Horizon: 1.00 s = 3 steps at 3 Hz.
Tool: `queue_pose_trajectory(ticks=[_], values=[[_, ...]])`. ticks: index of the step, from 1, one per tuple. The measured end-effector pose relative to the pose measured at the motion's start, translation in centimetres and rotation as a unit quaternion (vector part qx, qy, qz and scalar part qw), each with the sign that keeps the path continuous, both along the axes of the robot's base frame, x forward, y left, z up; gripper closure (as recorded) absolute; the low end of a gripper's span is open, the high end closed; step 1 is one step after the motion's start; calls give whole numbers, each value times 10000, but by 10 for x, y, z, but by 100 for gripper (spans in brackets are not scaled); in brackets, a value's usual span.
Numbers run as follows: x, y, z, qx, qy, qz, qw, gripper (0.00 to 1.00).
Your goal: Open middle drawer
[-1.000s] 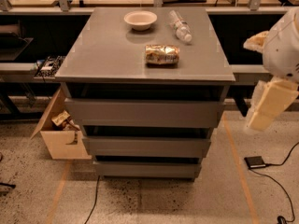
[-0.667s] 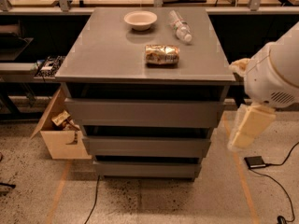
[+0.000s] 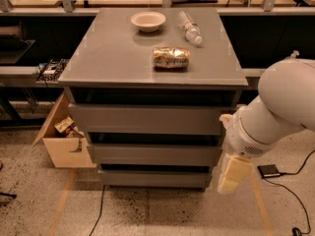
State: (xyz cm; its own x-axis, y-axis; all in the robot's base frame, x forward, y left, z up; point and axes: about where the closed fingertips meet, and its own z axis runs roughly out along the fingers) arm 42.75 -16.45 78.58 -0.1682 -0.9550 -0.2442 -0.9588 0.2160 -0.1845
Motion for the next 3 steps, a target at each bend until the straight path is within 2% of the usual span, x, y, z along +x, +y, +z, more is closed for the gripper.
queue_pose_trajectory(ticks=[1, 2, 3], values=[[0, 0, 0, 0, 0, 0, 10000, 0], [8, 3, -34, -71, 143, -85, 9998, 0], [27, 14, -89, 129, 276, -114, 9995, 0]])
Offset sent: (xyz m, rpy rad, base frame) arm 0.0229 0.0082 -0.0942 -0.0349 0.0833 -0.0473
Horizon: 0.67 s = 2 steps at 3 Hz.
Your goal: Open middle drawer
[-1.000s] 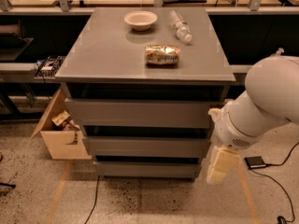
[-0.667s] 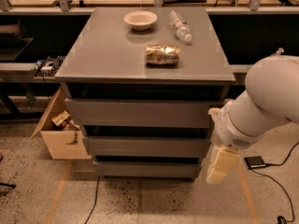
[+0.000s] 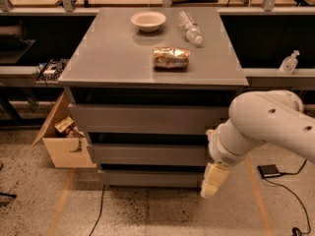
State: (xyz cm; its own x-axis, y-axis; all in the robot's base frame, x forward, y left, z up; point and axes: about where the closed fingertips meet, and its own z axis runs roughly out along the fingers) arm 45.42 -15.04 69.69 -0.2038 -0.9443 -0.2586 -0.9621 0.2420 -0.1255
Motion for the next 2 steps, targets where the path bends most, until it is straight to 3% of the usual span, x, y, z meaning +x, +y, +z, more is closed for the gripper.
queue_pose_trajectory(ticks=[2], values=[[43, 35, -99, 191, 0, -70, 9998, 0]])
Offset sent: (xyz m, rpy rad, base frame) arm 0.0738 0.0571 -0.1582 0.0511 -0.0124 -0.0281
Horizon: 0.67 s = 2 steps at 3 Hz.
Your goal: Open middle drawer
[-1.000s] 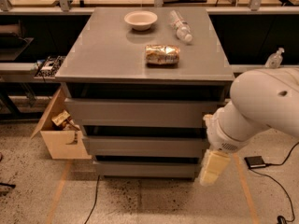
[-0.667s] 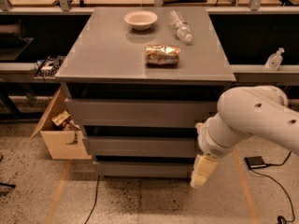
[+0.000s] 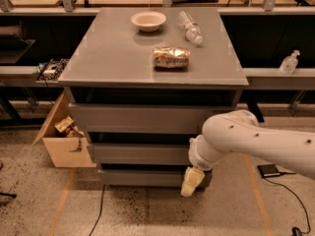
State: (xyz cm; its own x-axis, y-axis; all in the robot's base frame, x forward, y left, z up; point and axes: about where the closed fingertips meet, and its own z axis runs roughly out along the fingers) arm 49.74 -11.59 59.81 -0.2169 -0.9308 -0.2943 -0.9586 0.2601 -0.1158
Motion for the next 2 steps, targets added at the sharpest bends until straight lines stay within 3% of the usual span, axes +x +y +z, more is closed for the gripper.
queue_pose_trajectory(ticks=[1, 2], values=[[25, 15, -60, 229, 238, -136, 9994, 0], [26, 15, -59, 227, 228, -134, 9994, 0]])
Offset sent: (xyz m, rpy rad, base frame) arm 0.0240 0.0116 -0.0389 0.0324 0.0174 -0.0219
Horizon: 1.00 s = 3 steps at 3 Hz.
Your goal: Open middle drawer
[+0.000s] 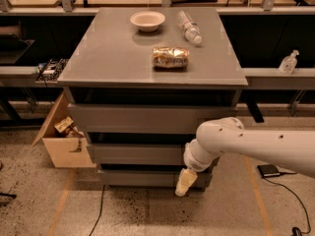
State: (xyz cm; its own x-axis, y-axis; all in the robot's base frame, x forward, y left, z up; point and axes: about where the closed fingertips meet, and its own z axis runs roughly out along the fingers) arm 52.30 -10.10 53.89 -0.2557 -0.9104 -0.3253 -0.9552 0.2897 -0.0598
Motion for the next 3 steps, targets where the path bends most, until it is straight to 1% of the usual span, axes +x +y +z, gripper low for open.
queue_pose_trajectory(ticks=[1, 2, 3], values=[[10, -14, -18, 10, -147, 50, 9999, 0], [28, -31, -37, 97, -345, 94, 9993, 0], [41, -37, -47, 27, -639, 179, 9978, 0]])
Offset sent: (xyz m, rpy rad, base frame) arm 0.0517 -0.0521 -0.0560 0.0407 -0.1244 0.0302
